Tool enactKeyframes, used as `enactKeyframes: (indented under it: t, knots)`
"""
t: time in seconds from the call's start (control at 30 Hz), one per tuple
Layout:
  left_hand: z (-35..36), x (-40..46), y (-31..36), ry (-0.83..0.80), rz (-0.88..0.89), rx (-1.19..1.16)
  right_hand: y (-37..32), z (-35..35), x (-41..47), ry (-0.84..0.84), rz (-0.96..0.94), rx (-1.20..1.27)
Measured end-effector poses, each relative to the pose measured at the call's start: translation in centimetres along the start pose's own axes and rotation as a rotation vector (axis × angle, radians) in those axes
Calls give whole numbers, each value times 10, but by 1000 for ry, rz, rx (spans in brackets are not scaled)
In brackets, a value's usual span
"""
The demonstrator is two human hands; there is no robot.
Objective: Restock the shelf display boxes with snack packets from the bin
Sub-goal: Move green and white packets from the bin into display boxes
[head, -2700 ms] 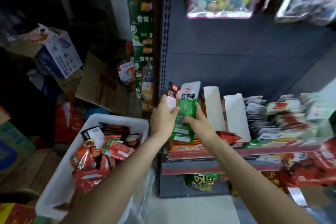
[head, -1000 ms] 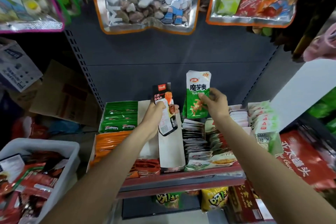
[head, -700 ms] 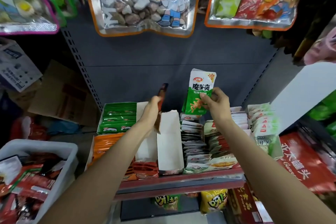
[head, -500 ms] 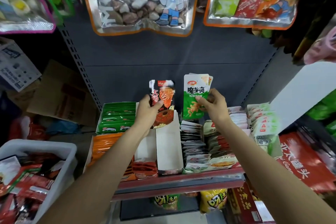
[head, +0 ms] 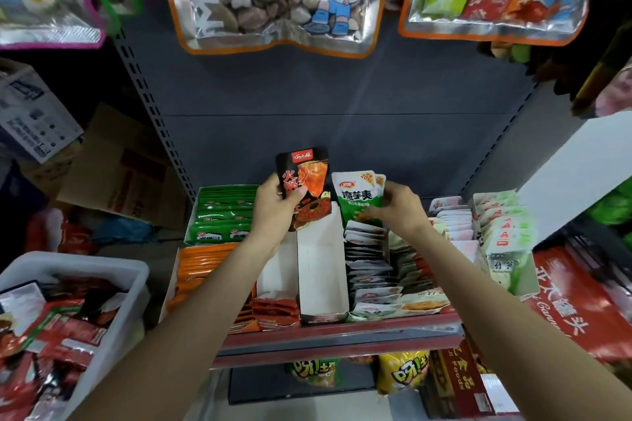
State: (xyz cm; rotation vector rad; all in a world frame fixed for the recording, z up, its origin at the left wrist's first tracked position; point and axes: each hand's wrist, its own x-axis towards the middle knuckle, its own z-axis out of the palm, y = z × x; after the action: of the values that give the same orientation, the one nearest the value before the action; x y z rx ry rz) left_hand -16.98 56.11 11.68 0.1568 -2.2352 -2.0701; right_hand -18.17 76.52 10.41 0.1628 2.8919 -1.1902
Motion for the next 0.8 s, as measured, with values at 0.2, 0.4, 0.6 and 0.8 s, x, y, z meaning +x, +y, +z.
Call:
enactKeyframes:
  t: [0.2, 0.4, 0.6, 0.8]
  knots:
    - [-2, -2, -1, -18, -20, -1, -12, 0, 2, 15, -147, -134]
    - [-10, -1, -4, -39, -25, -2, -2, -6, 1, -115, -52, -410]
    - [-11, -6, -10, -58, -28, 87, -8, 7, -7, -70, -134, -573]
    - [-21, -17, -7, -103, 2, 133, -6, 20, -12, -221, -78, -635]
